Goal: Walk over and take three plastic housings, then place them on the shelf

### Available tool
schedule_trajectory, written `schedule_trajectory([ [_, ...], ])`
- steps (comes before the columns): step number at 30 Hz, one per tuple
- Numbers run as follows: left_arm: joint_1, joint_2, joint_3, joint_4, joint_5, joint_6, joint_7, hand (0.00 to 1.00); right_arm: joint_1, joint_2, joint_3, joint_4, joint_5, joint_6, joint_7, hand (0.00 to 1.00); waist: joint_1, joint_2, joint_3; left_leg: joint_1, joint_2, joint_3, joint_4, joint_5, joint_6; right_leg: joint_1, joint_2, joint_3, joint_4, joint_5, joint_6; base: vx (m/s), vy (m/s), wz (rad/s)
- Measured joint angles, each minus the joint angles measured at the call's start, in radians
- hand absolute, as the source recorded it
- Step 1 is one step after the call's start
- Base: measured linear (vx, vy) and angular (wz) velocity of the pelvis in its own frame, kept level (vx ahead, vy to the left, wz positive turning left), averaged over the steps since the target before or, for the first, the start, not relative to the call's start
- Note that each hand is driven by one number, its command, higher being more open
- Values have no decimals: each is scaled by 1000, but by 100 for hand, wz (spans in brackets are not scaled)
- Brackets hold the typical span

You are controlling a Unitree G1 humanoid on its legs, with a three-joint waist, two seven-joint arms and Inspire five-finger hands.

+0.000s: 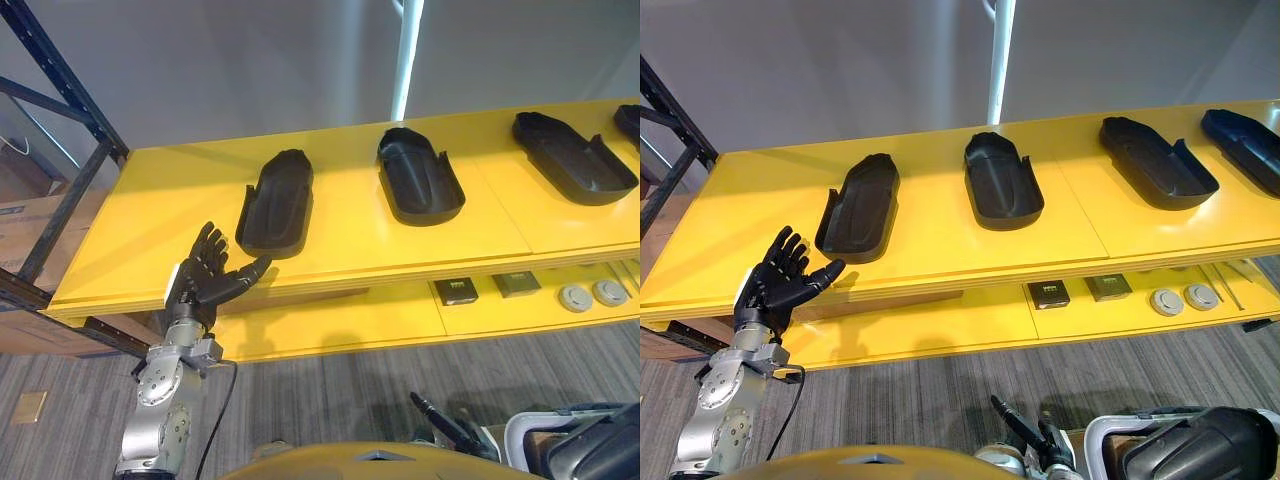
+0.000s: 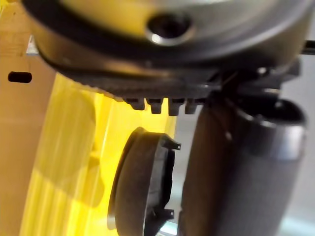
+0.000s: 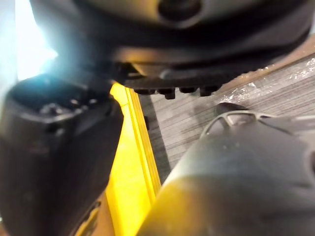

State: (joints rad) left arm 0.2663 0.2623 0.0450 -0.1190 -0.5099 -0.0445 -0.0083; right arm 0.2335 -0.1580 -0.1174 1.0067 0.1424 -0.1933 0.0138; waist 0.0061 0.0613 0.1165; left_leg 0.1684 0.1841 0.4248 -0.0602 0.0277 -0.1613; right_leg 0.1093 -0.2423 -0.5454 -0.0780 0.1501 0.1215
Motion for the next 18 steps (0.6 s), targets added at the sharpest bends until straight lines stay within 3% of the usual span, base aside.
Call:
schedule_trajectory([
  [18,-31,33,-44,0,1,6,-22,100,-17,5,-10,0,-19,14,-24,100,-10,-13,6,14,-4,5,-23,11,-1,0,1,0,0,1,0,1,2,-1],
])
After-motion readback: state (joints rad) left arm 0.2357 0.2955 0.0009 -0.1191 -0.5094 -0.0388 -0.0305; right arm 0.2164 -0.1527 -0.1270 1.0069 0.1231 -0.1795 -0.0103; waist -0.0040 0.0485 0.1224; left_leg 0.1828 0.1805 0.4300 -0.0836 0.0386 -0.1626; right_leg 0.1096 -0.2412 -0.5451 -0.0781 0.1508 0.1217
